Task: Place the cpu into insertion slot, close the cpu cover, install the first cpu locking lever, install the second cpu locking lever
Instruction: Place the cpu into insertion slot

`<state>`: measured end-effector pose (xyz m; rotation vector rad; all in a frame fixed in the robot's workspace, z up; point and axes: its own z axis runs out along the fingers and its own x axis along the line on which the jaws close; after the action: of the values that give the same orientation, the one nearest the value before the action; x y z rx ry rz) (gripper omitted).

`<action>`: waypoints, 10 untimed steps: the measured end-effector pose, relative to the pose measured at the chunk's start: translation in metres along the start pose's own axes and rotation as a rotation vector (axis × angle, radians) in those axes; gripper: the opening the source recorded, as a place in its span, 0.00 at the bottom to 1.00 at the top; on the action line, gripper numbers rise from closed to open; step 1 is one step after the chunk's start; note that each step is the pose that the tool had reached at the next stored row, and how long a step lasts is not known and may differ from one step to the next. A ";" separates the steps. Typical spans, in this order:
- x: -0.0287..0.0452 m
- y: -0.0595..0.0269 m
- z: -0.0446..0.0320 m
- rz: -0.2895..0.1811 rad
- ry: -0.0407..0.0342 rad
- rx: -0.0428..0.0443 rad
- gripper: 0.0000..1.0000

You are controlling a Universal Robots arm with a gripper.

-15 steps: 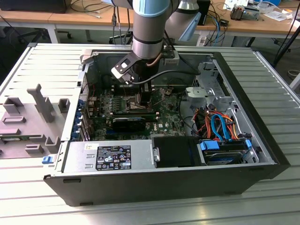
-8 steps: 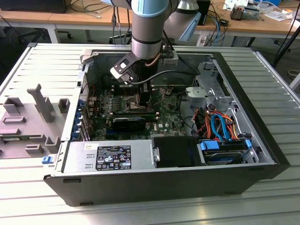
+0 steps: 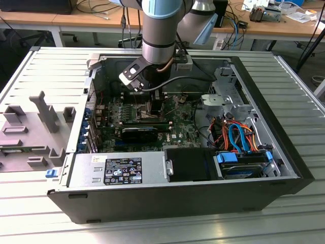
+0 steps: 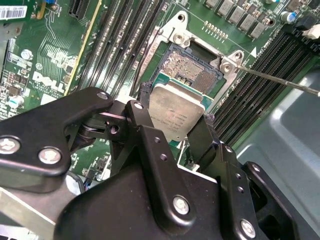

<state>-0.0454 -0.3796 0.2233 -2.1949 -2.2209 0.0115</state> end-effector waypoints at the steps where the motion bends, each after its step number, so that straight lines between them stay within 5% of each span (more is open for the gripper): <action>1: 0.0000 -0.0010 0.0002 0.000 -0.0001 0.0001 0.55; 10: -0.0005 -0.0048 0.0065 0.000 -0.0001 0.0001 0.55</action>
<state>-0.0503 -0.3801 0.2169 -2.1950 -2.2208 0.0116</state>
